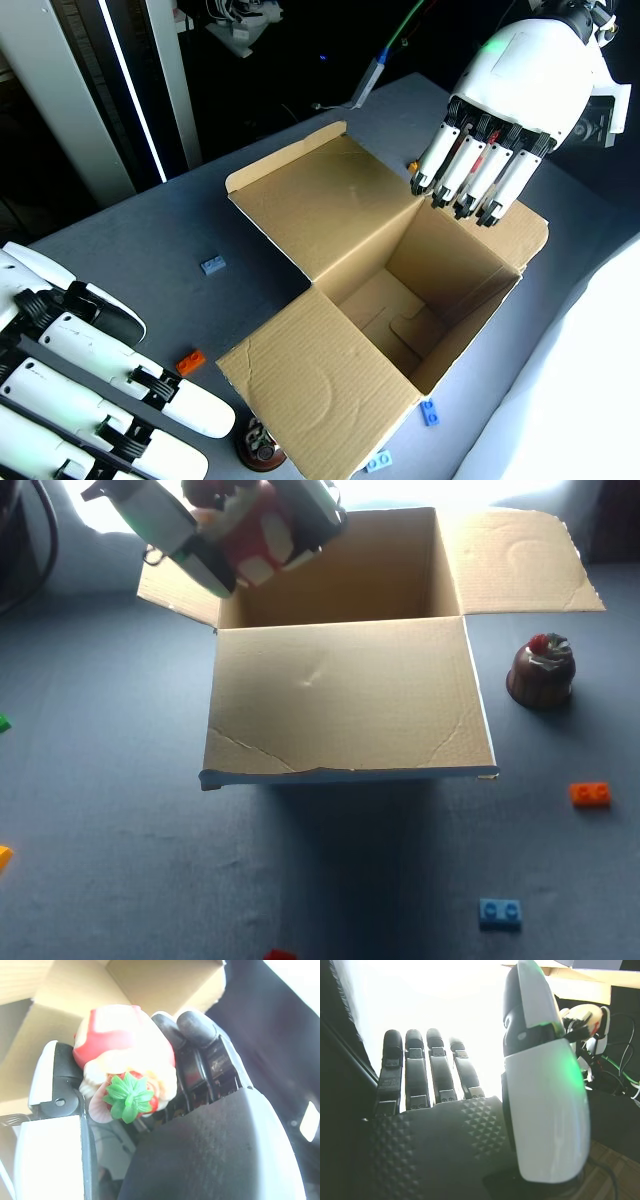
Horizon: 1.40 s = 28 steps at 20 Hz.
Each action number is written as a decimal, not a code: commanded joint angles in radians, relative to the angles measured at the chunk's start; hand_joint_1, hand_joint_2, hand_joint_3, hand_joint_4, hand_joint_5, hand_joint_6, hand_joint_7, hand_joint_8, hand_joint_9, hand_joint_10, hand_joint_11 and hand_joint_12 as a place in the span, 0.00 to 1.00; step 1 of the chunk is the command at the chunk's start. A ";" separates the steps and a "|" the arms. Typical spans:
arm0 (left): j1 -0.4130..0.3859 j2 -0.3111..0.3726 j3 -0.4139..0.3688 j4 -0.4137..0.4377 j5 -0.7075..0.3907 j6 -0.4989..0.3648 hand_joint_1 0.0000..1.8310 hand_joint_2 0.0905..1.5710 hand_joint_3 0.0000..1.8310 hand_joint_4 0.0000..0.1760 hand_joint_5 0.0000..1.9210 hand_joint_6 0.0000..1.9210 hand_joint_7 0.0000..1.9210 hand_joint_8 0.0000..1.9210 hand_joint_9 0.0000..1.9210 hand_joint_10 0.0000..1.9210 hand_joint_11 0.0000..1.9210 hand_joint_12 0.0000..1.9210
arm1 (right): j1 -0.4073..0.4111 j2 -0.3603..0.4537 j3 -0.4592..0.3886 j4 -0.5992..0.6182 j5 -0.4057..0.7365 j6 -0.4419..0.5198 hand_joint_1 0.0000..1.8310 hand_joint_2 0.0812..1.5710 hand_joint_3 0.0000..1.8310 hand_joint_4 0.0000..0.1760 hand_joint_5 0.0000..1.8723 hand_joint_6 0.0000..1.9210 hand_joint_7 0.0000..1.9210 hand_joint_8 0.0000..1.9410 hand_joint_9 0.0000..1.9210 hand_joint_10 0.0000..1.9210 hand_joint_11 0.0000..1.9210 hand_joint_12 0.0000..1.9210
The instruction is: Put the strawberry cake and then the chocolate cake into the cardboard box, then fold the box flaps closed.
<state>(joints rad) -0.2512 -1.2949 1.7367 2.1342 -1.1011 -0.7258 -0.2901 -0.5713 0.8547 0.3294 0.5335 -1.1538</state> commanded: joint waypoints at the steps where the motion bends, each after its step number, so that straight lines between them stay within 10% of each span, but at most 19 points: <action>1: -0.001 0.005 -0.005 -0.082 0.051 0.003 0.61 0.82 0.00 0.00 0.32 0.74 0.35 0.82 0.24 0.78 0.14 0.98 | 0.014 0.014 0.006 -0.003 0.119 -0.002 0.50 0.64 0.00 0.00 0.03 0.00 0.08 0.00 0.09 0.00 0.00 0.23; 21: 0.104 -0.071 -0.044 -0.046 0.199 -0.004 0.61 0.81 0.00 0.00 0.32 0.75 0.37 0.78 0.25 0.71 0.16 0.94 | 0.018 0.012 0.006 0.021 0.098 0.002 0.46 0.65 0.00 0.00 0.03 0.00 0.07 0.00 0.08 0.00 0.00 0.18; 23: 0.104 -0.084 -0.033 -0.043 0.205 0.004 0.63 0.70 0.00 0.00 0.30 0.30 0.32 0.37 0.26 0.59 0.14 0.87 | 0.018 0.012 0.005 0.021 0.098 0.002 0.46 0.65 0.00 0.00 0.03 0.00 0.07 0.00 0.08 0.00 0.00 0.18; 28: 0.086 -0.122 0.040 -0.046 0.199 0.008 0.59 0.70 0.00 0.00 0.35 0.07 0.39 0.14 0.29 0.51 0.14 0.82 | 0.018 0.011 0.005 0.021 0.097 0.002 0.47 0.65 0.00 0.00 0.02 0.00 0.06 0.00 0.08 0.00 0.00 0.17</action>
<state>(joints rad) -0.1501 -1.4193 1.7702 2.1304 -0.9783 -0.7486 -0.2890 -0.5724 0.8547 0.3553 0.5110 -1.1530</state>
